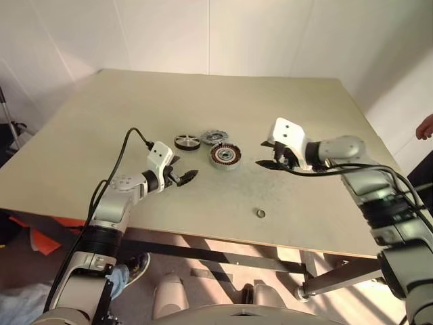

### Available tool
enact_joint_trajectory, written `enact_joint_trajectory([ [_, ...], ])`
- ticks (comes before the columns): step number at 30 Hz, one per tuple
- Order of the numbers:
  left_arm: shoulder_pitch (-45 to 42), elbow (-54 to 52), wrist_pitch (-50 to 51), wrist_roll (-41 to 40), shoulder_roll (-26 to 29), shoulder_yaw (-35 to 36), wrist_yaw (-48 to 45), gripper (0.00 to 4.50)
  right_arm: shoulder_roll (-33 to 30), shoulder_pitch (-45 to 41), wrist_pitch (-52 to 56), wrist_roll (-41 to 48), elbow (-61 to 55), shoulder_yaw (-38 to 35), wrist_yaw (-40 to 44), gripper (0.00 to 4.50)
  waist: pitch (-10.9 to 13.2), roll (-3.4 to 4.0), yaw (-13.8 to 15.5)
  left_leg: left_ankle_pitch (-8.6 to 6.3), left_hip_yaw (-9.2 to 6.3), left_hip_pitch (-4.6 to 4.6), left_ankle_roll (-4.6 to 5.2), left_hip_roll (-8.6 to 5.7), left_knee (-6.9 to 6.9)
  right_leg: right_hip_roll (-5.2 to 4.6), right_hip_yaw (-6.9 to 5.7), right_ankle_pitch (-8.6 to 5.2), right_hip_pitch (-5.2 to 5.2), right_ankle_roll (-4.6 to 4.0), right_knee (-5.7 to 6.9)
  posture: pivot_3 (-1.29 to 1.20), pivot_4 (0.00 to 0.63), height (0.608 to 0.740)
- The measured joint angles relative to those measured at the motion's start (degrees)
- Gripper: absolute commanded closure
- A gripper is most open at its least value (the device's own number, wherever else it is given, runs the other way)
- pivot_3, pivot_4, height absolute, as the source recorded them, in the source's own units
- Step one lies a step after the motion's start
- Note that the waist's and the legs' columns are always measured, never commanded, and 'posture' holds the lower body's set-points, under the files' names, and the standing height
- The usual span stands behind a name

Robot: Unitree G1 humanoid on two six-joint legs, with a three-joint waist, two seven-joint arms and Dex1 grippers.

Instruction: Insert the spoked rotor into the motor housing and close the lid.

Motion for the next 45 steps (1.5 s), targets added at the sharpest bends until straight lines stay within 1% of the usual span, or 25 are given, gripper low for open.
enact_joint_trajectory([
  [3, 0.1, -0.2, -0.2, 0.0, -0.7, -0.3, 0.3, 0.00, 5.0, -3.7, -4.1, -1.4, 8.3, 1.7, 2.2, 1.59, 0.0, 0.00, 0.1, -0.09, -0.03, -0.46, 0.16, 0.06, 0.15, 0.00, -0.14, 0.01, -0.26, -0.02, 0.00, 0.00, 0.000, 0.740],
  [9, 3.1, -1.2, 0.1, 0.0, 0.7, 1.0, 1.7, 0.00, 10.8, -7.3, -10.0, -5.2, 19.6, 4.4, 4.4, 1.59, 0.0, -0.01, 0.3, -0.17, -0.03, -0.50, 0.28, 0.06, 0.32, -0.06, -0.22, 0.01, -0.16, -0.03, -0.01, 0.00, 0.000, 0.740],
  [16, 3.3, -2.7, 0.5, 0.0, 0.8, 1.2, 2.9, 0.00, 14.8, -10.3, -15.2, -8.9, 29.4, 5.1, 5.2, 1.59, 0.0, -0.02, 0.0, -0.13, -0.06, -0.28, 0.20, 0.10, 0.49, -0.06, -0.20, 0.10, -0.05, -0.17, 0.26, 0.00, 0.000, 0.740],
  [19, 3.3, -2.8, 0.6, 0.0, 0.8, 1.1, 3.2, 0.00, 15.5, -11.3, -16.9, -10.1, 31.9, 5.1, 4.9, 2.15, 0.0, -0.03, 0.0, -0.10, -0.07, -0.18, 0.16, 0.14, 0.49, -0.04, -0.19, 0.10, -0.05, -0.17, 0.40, 0.00, 0.000, 0.740],
  [25, 3.2, -2.8, 0.6, 0.0, 1.2, 1.5, 4.0, 0.00, 15.7, -11.9, -18.4, -11.3, 33.2, 5.0, 4.7, 2.15, 0.0, -0.03, 0.0, -0.09, -0.07, -0.14, 0.13, 0.14, 0.51, -0.03, -0.17, 0.10, -0.04, -0.17, 0.50, 0.00, 0.000, 0.740],
  [28, 2.8, -2.6, 0.6, 0.0, 1.7, 2.0, 4.1, 0.00, 15.6, -11.9, -18.5, -11.9, 33.1, 4.7, 4.5, 2.73, 0.0, -0.04, 0.0, -0.08, -0.07, -0.14, 0.13, 0.14, 0.51, -0.03, -0.17, 0.10, -0.04, -0.17, 0.51, 0.00, 0.000, 0.740],
  [30, 2.5, -2.5, 0.6, 0.0, 2.0, 2.3, 4.4, 0.00, 15.5, -11.9, -18.5, -12.2, 33.1, 4.4, 3.8, 3.35, 0.0, -0.04, 0.1, -0.08, -0.07, -0.14, 0.13, 0.13, 0.51, -0.04, -0.17, 0.10, -0.03, -0.17, 0.51, 0.00, 0.000, 0.740],
  [31, 2.4, -2.4, 0.6, 0.0, 2.2, 2.4, 4.4, 0.00, 15.5, -11.9, -18.5, -12.3, 33.1, 4.3, 3.6, 3.76, 0.0, -0.05, 0.1, -0.08, -0.07, -0.14, 0.13, 0.13, 0.51, -0.04, -0.17, 0.09, -0.03, -0.17, 0.51, 0.00, 0.000, 0.740],
  [33, 2.3, -2.2, 0.6, 0.0, 2.2, 2.5, 4.5, 0.00, 15.4, -11.9, -18.7, -12.3, 33.0, 4.0, 3.8, 4.39, 0.0, -0.09, 0.0, -0.08, -0.07, -0.13, 0.13, 0.14, 0.51, -0.03, -0.17, 0.09, -0.03, -0.17, 0.49, 0.00, 0.000, 0.740],
  [34, 2.1, -2.2, 0.6, 0.0, 2.2, 2.5, 4.5, 0.00, 15.6, -11.8, -18.6, -12.7, 33.0, 4.4, 3.9, 4.48, 0.0, -0.12, 0.1, -0.08, -0.08, -0.14, 0.13, 0.15, 0.51, -0.02, -0.18, 0.09, -0.04, -0.18, 0.49, 0.00, 0.000, 0.740],
  [45, 1.9, -1.2, 0.5, 0.1, 2.3, 2.7, 5.2, 0.00, 15.2, -10.0, -18.1, -14.0, 30.4, 4.5, 2.8, 4.48, -0.1, -0.20, 0.2, -0.09, -0.09, -0.14, 0.13, 0.13, 0.52, -0.04, -0.19, 0.09, 0.02, -0.18, 0.46, 0.00, 0.000, 0.740],
])
